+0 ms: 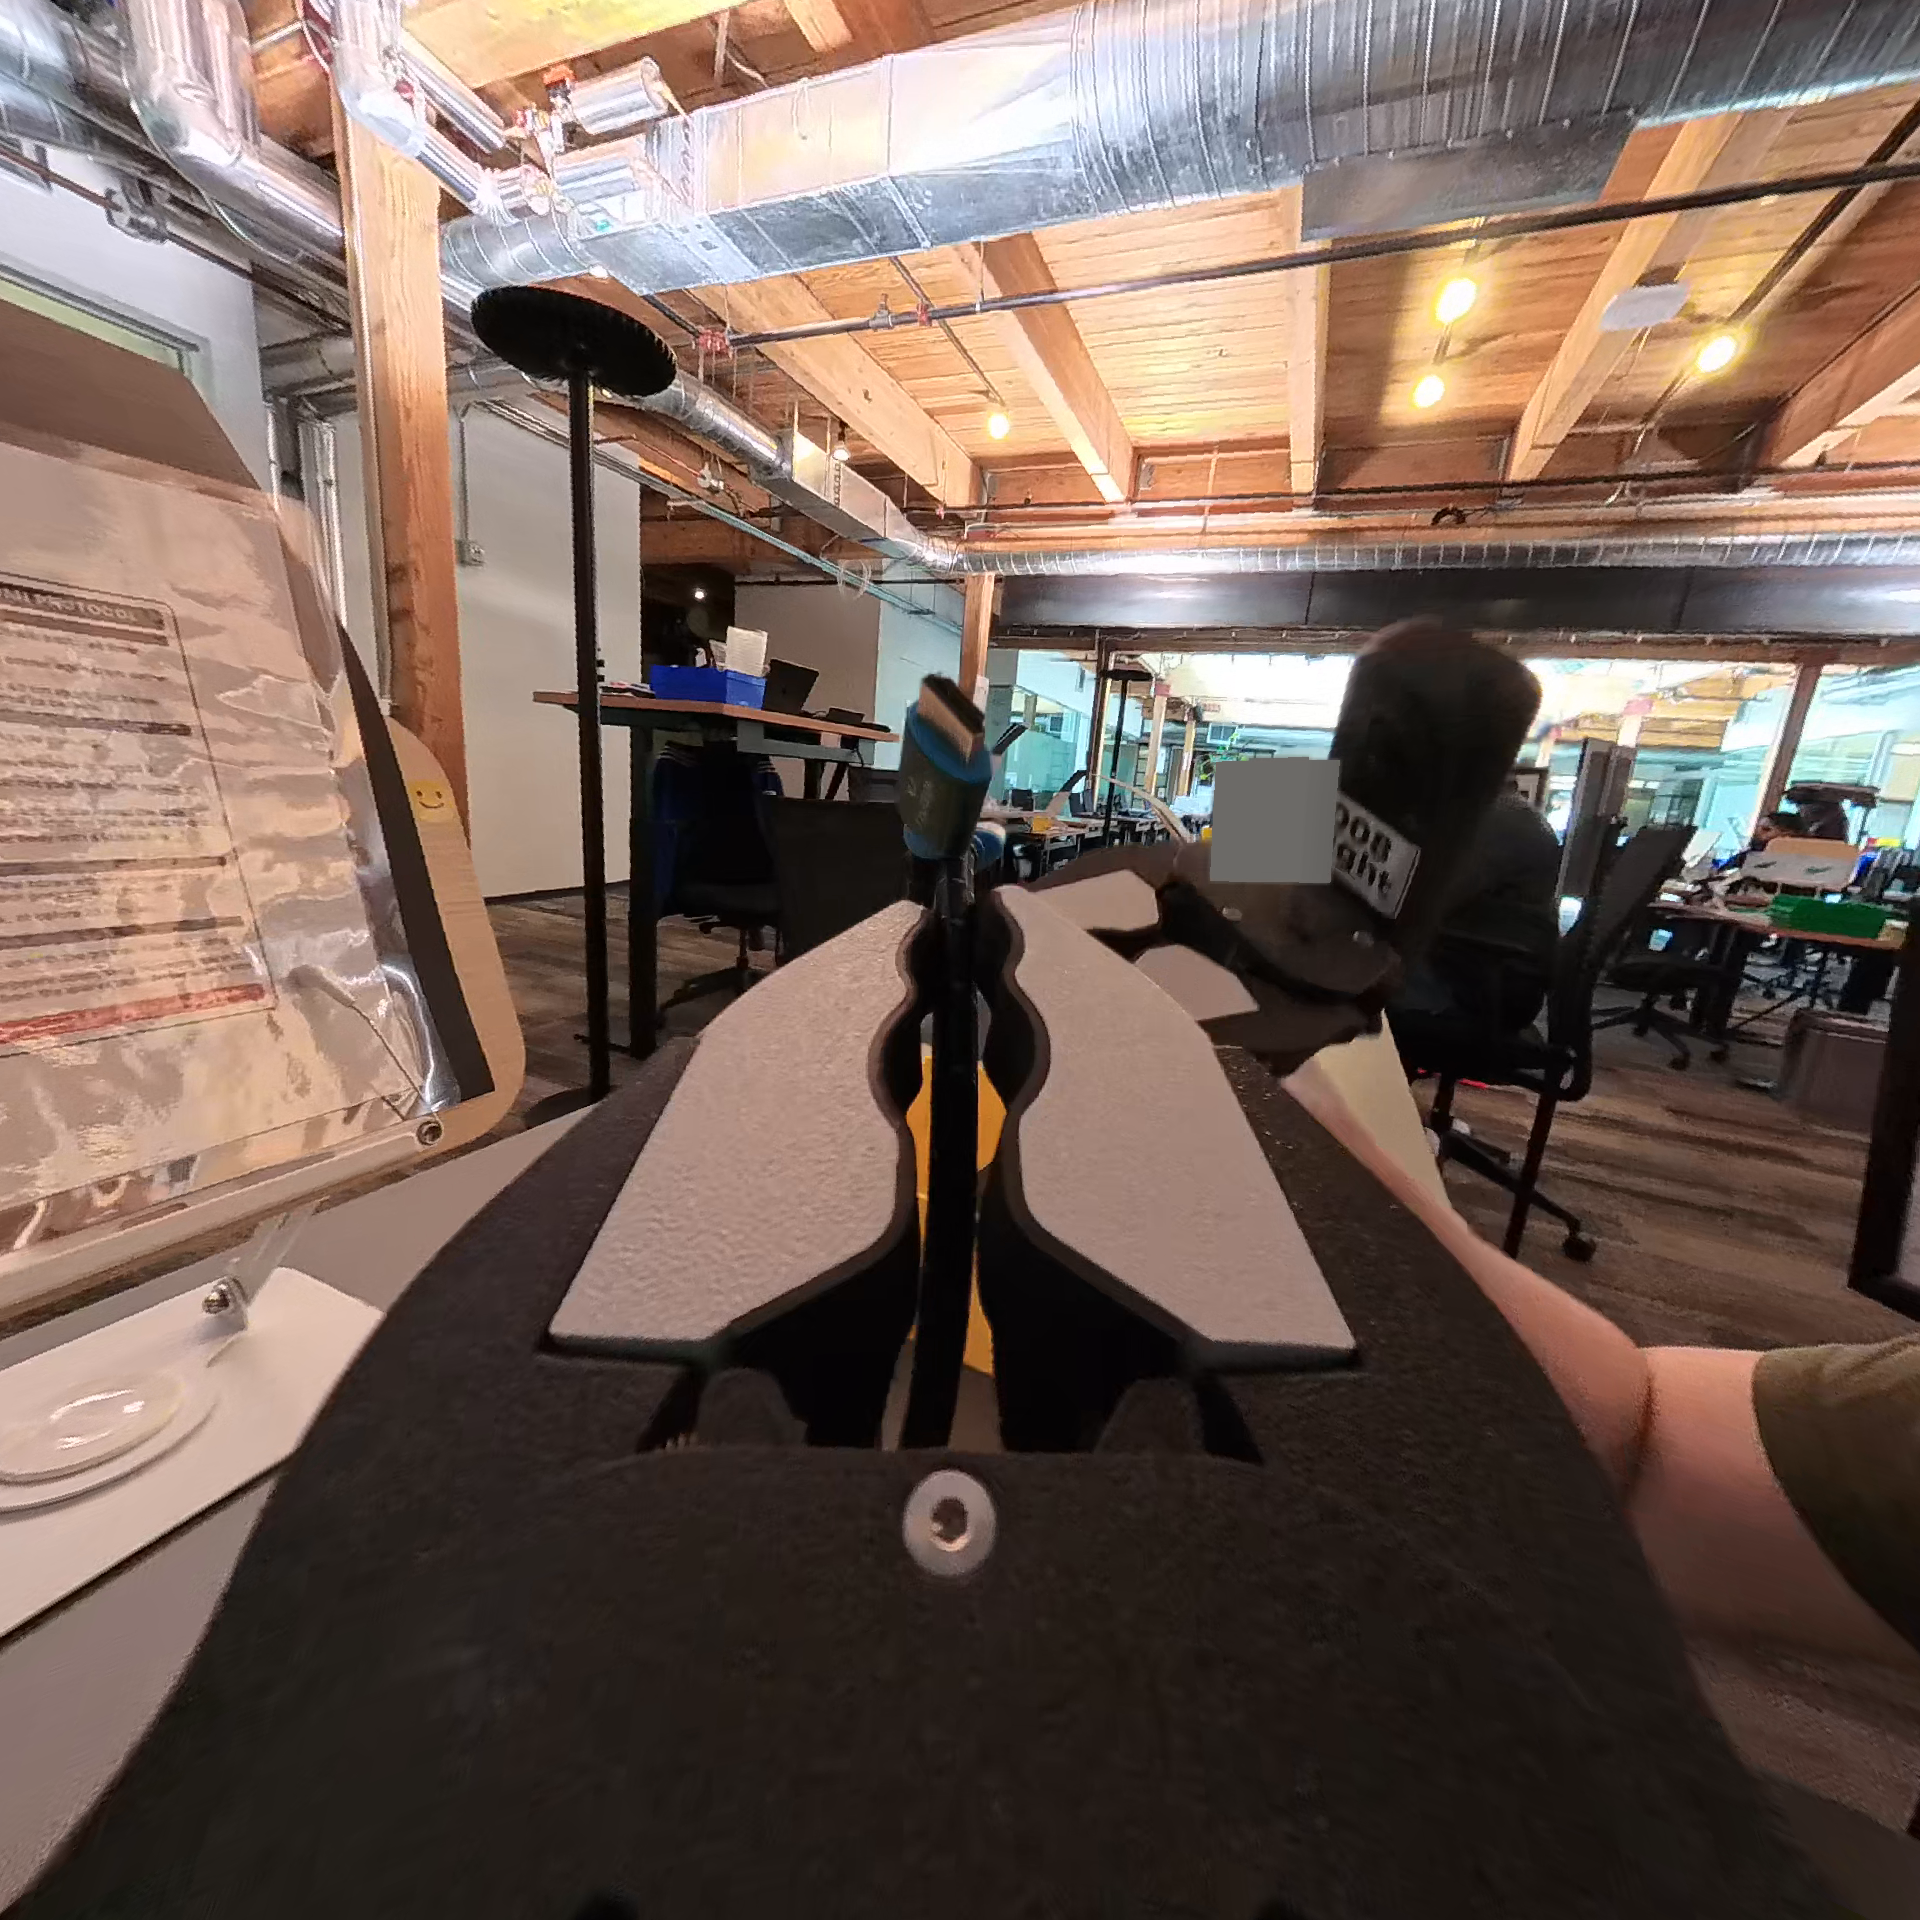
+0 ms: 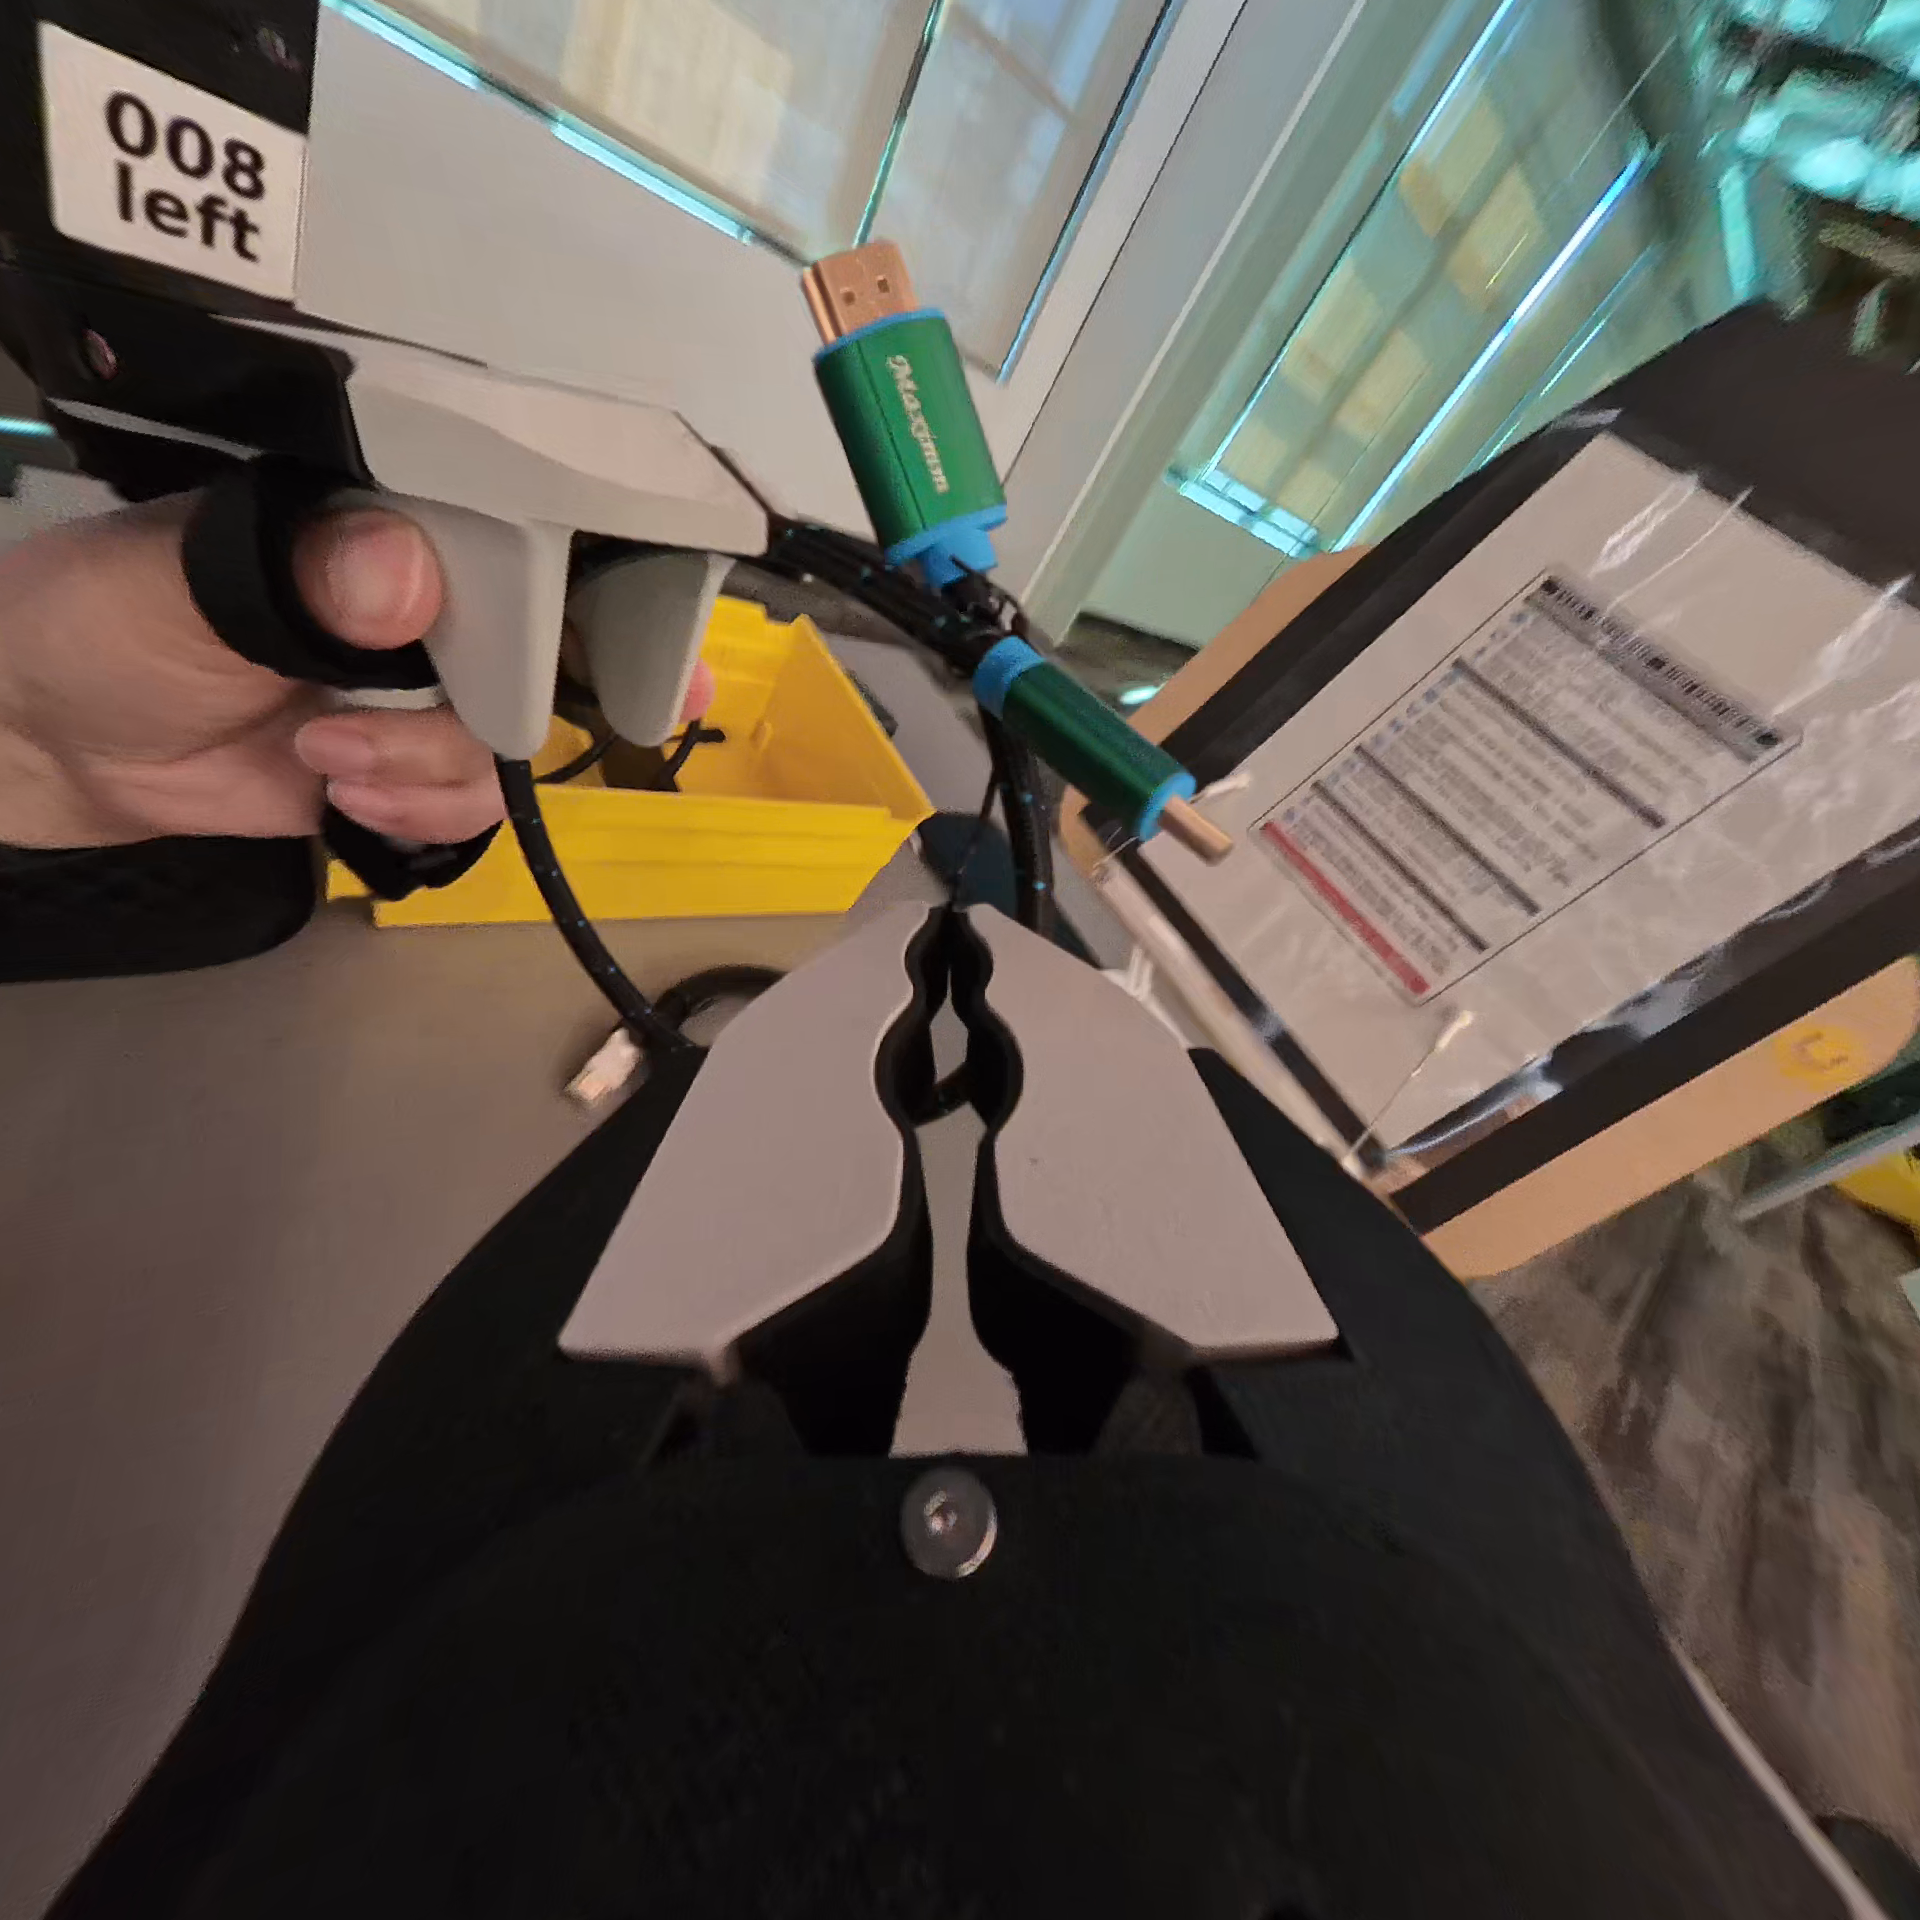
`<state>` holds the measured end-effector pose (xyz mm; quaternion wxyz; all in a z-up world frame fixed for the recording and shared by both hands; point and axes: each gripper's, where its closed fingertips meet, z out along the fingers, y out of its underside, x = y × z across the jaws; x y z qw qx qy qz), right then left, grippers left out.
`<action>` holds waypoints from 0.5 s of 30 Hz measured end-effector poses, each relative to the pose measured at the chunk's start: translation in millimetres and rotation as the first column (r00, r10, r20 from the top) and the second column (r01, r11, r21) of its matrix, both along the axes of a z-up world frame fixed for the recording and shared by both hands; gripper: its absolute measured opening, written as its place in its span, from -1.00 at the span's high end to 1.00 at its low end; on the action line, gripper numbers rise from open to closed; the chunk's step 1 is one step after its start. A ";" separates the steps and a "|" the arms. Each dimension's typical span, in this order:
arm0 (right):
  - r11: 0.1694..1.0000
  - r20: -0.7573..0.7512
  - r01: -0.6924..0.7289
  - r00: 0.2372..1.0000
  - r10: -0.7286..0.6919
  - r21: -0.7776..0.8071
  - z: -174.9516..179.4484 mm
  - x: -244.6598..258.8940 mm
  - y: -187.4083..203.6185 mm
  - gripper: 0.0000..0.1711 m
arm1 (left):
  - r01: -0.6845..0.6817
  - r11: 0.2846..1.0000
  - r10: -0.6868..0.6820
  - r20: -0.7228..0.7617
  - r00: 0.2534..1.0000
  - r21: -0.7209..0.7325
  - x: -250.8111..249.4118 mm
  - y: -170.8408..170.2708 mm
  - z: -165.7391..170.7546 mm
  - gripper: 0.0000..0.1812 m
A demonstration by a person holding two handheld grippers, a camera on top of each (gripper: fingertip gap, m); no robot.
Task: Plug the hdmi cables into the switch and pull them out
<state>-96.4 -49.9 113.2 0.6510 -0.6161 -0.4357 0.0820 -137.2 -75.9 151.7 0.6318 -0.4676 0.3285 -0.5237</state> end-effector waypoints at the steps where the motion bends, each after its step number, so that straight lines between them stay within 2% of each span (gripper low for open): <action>1: 0.997 -0.006 -0.042 0.999 0.042 -0.068 -3.2 -2.3 -5.5 0.99 | -0.007 1.000 0.007 -0.013 1.000 0.009 0.9 1.3 -1.7 0.93; 3: 0.957 -0.111 -0.202 0.977 0.182 -0.206 -0.8 -10.9 -25.3 1.00 | -0.033 0.999 0.035 -0.049 0.998 0.031 2.3 5.1 -5.8 0.92; 5: 0.925 -0.182 -0.268 0.957 0.225 -0.268 4.5 -9.0 -33.9 1.00 | -0.043 0.998 0.047 -0.085 0.995 0.042 6.2 6.7 -11.5 0.92; 9: 0.915 -0.118 -0.186 0.981 0.153 -0.357 -5.9 10.5 -28.7 1.00 | -0.014 1.000 0.016 -0.081 0.997 0.021 9.3 4.5 -13.1 0.93; 12: 0.925 -0.060 -0.127 0.992 0.113 -0.357 -7.7 22.2 -27.9 1.00 | 0.071 0.996 -0.074 -0.046 0.996 -0.053 9.2 1.7 -12.2 0.93; 15: 0.938 0.010 -0.069 0.997 0.077 -0.339 -10.7 29.0 -27.1 0.99 | 0.104 0.992 -0.108 -0.049 0.993 -0.073 14.4 -0.7 -15.7 0.92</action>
